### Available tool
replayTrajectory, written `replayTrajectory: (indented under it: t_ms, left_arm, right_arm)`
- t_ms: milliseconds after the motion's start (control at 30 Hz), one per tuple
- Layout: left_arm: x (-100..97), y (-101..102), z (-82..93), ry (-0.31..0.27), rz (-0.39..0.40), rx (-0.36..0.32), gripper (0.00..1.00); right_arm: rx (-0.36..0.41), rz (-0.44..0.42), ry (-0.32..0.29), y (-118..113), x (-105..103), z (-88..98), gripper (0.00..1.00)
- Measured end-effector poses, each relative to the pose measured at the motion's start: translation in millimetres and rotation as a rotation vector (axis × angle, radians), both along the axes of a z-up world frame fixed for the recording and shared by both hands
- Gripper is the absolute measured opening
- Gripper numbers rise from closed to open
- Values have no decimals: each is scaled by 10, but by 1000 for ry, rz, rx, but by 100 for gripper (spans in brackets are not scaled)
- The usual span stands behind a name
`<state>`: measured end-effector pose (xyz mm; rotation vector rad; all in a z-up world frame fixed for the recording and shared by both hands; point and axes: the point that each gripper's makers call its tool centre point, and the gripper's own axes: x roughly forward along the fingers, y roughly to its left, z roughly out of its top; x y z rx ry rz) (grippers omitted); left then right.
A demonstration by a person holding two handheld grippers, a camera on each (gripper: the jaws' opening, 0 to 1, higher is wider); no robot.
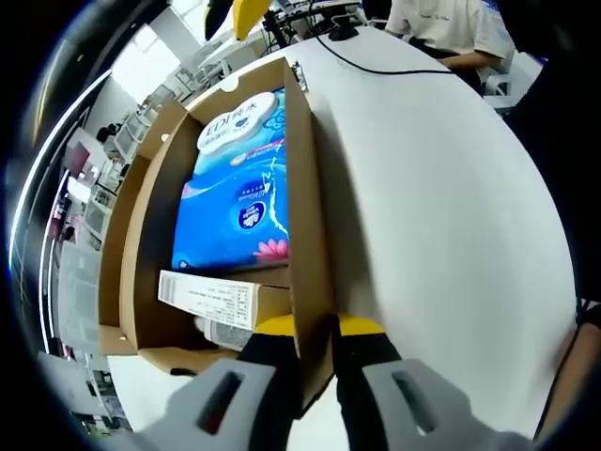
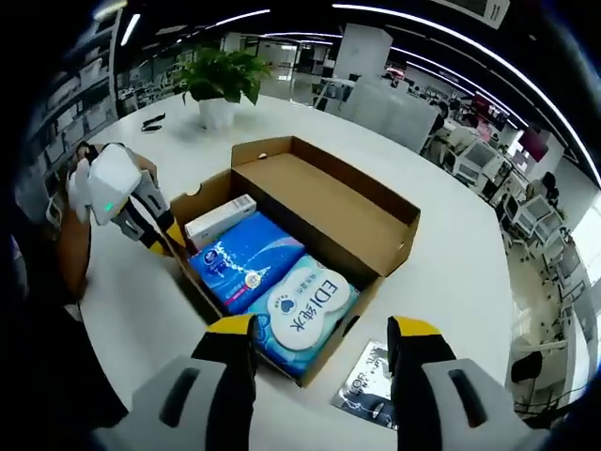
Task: Operate the shoe box by opening the lid, removing the specified soft item, and placing it in the target area until the item is outside and the box remains undamaged.
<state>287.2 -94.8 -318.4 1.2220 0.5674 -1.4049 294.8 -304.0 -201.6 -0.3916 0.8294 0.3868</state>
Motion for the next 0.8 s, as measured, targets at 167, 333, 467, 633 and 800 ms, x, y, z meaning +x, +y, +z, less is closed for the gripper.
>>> replayTrajectory:
  t_ms: [167, 333, 467, 633, 800]
  left_arm:
    - [-19, -13, 12, 2, -6, -7, 11]
    - [-4, -14, 16, -4, -6, 2, 11]
    - [5, -19, 21, -3, -2, -1, 11]
    - [13, -20, 21, -5, -1, 9, 11]
    - [17, -31, 36, 4, -6, -8, 11]
  right_arm:
    - [116, -22, 93, 206, 55, -84, 56]
    - [89, 3, 130, 279, 145, -108, 56]
    - [69, 26, 153, 369, 155, -316, 56]
    - [81, -67, 294, 310, 98, -675, 57]
    - [123, -126, 312, 360, 195, -741, 59]
